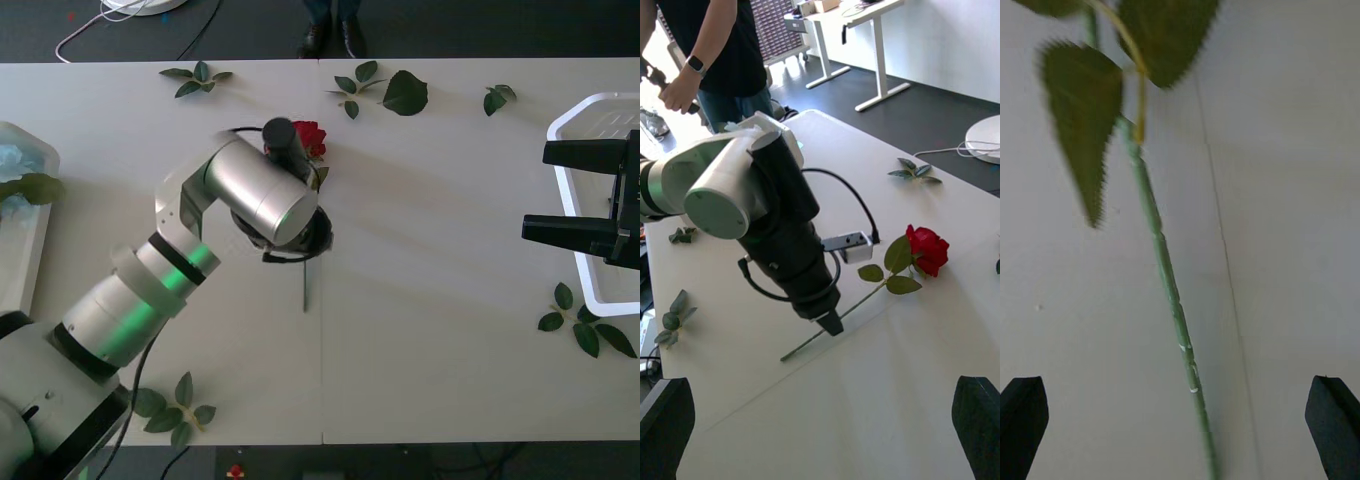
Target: Place the red flowers into the right box and the blue flowers into the left box. If a person shows an open palm, hand one flower to the person first, then continue sorting.
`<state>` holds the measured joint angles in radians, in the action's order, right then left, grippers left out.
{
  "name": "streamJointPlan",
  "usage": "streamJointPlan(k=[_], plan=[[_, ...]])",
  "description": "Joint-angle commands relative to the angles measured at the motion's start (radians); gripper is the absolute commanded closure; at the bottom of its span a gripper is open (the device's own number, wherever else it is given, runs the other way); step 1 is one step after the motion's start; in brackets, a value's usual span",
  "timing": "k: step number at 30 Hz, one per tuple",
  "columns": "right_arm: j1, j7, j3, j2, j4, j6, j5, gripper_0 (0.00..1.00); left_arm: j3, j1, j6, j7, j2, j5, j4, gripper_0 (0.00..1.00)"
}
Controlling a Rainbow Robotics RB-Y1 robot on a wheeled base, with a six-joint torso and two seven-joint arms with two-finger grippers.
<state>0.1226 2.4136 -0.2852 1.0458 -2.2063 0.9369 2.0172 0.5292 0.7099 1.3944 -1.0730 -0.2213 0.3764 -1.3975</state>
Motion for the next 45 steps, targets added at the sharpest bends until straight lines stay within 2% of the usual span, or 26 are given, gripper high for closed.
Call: streamJointPlan(k=[1, 8, 11, 23, 24, 25, 26, 27, 28, 37, 45], plan=[[0.011, -0.005, -0.023, 0.043, -0.026, -0.012, 0.014, 0.00, -0.009, -0.026, -0.075, -0.065, 0.042, -0.034, 0.041, 0.00], [0.009, -0.004, -0.023, 0.043, -0.026, -0.010, 0.021, 0.00, 0.029, -0.026, -0.305, -0.088, 0.077, -0.060, 0.216, 0.00], [0.009, -0.004, -0.023, 0.043, -0.026, -0.012, 0.023, 0.00, 0.058, -0.026, -0.362, -0.090, 0.080, -0.057, 0.255, 0.00], [0.011, -0.004, -0.023, 0.043, -0.026, -0.012, 0.031, 0.00, 0.095, -0.027, -0.377, -0.097, 0.071, -0.093, 0.259, 0.02], [0.009, -0.002, -0.023, 0.043, -0.026, -0.012, 0.034, 0.00, 0.098, -0.027, -0.377, -0.102, 0.066, -0.094, 0.259, 0.20], [0.009, -0.002, -0.023, 0.043, -0.027, -0.010, 0.034, 0.00, 0.101, -0.027, -0.377, -0.104, 0.062, -0.097, 0.259, 0.31], [0.011, -0.002, -0.023, 0.043, -0.027, -0.012, 0.035, 0.00, 0.111, -0.026, -0.379, -0.107, 0.056, -0.103, 0.259, 0.59], [0.009, -0.002, -0.023, 0.043, -0.026, -0.010, 0.037, 0.00, 0.117, -0.027, -0.384, -0.108, 0.048, -0.114, 0.256, 0.93], [0.009, -0.001, -0.023, 0.043, -0.027, -0.010, 0.037, 0.00, 0.118, -0.027, -0.388, -0.108, 0.045, -0.116, 0.256, 1.00], [0.011, 0.001, -0.023, 0.043, -0.029, -0.010, 0.038, 0.00, 0.118, -0.026, -0.394, -0.125, 0.004, -0.119, 0.241, 1.00], [0.009, 0.002, -0.023, 0.042, -0.029, -0.012, 0.040, 0.00, 0.118, -0.026, -0.347, -0.137, -0.073, -0.045, 0.146, 1.00]])
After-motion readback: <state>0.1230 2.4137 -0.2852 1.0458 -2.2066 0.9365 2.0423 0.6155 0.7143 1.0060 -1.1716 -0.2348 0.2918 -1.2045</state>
